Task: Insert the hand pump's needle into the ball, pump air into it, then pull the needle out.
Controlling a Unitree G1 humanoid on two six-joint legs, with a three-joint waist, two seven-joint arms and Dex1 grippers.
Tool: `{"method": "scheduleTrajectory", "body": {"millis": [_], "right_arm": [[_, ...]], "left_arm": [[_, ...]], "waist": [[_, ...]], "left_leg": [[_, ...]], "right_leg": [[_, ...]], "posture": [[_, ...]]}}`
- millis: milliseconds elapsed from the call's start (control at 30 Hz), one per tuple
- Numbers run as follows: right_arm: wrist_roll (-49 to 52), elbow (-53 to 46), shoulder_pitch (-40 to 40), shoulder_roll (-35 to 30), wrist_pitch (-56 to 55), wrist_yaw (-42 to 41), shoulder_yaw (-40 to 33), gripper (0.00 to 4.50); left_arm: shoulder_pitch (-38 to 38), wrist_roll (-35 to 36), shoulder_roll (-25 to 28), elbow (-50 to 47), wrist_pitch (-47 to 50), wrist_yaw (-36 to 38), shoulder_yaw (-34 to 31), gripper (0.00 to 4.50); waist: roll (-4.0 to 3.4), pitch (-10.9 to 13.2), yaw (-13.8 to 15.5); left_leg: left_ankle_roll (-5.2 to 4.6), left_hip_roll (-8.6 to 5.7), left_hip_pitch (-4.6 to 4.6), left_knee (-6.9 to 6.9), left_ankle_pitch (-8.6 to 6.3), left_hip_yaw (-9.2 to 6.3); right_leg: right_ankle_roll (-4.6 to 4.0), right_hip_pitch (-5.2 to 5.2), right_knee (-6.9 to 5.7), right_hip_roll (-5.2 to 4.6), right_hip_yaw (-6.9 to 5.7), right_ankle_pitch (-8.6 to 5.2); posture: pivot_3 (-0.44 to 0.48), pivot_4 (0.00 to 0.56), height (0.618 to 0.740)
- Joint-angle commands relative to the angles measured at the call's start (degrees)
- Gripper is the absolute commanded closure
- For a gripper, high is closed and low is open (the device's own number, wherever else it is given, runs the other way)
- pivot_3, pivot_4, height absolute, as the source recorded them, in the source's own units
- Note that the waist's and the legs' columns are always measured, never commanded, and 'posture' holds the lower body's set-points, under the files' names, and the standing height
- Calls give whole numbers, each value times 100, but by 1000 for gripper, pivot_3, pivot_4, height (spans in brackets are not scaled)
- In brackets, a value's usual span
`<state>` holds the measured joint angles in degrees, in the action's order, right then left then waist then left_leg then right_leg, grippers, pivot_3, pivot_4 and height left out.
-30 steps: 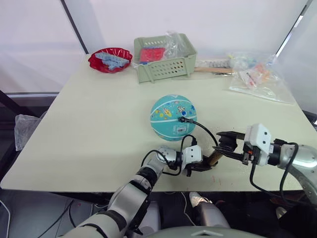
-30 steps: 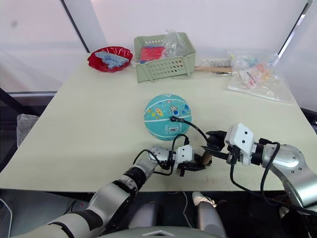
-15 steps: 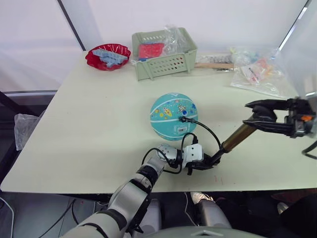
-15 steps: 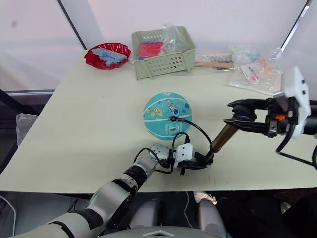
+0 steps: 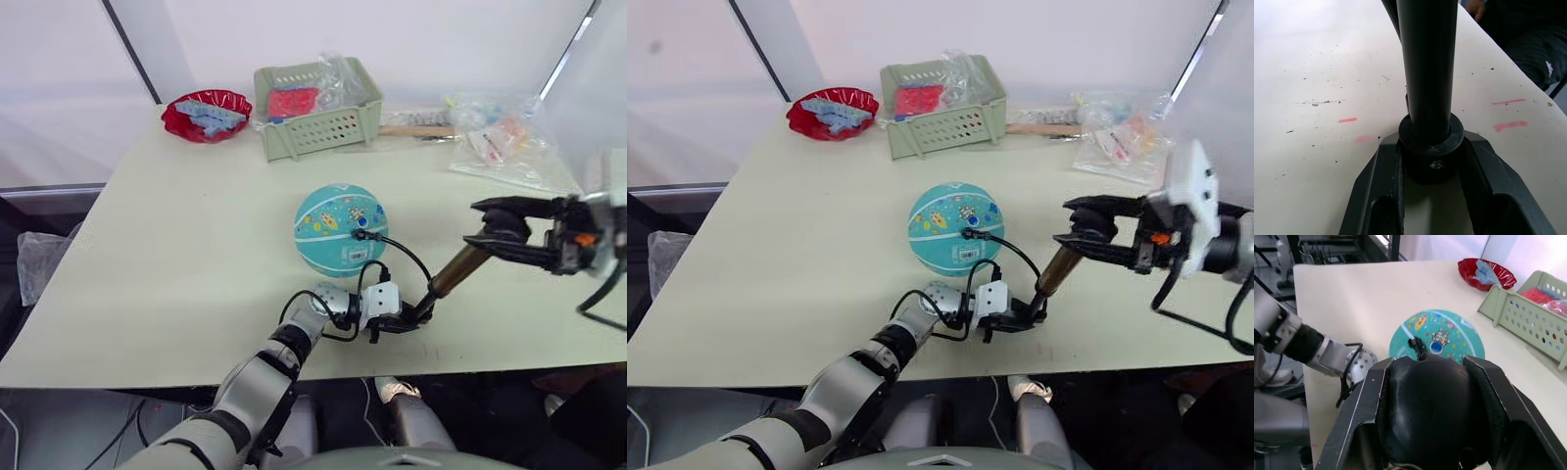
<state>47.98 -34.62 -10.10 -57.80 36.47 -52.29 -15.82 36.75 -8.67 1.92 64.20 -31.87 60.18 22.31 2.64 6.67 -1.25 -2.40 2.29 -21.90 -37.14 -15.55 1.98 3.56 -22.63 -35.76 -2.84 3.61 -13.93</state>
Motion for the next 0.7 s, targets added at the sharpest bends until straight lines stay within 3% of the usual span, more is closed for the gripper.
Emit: {"method": "scheduleTrajectory", "body": {"millis": [33,233,400,700], "right_arm": [[-934,122,358,183,-376,39,863,2845],[-2061,677,510,416,-1170,-71,1824,2845],[-2503,1030,590,608,-1600,-75,2105,2845],[-1414,563,-44,275,-889,-307,1079,2845]], "left_arm": [[-378,-406,348,629,336,34,181,3419],[-340,-412,315,643,384,10,180,3419],[-326,-409,273,646,402,-15,182,3419],[-331,-457,219,688,383,-13,242,3419]], "waist": [[4,-8,-6],[-16,-32,22],[-19,-31,34],[-58,-3,59]], "left_leg": [[0,8,1,1,0,-14],[0,30,-3,3,1,-60],[0,29,-6,1,1,-65],[-1,9,-21,-5,1,-67]], "right_leg": [[-3,-1,0,-4,-13,-1],[-42,4,0,9,-59,1],[-47,6,0,35,-63,1],[-46,5,0,20,-66,1]], "posture": [[0,150,736],[0,150,736],[0,150,736],[0,150,736]]}}
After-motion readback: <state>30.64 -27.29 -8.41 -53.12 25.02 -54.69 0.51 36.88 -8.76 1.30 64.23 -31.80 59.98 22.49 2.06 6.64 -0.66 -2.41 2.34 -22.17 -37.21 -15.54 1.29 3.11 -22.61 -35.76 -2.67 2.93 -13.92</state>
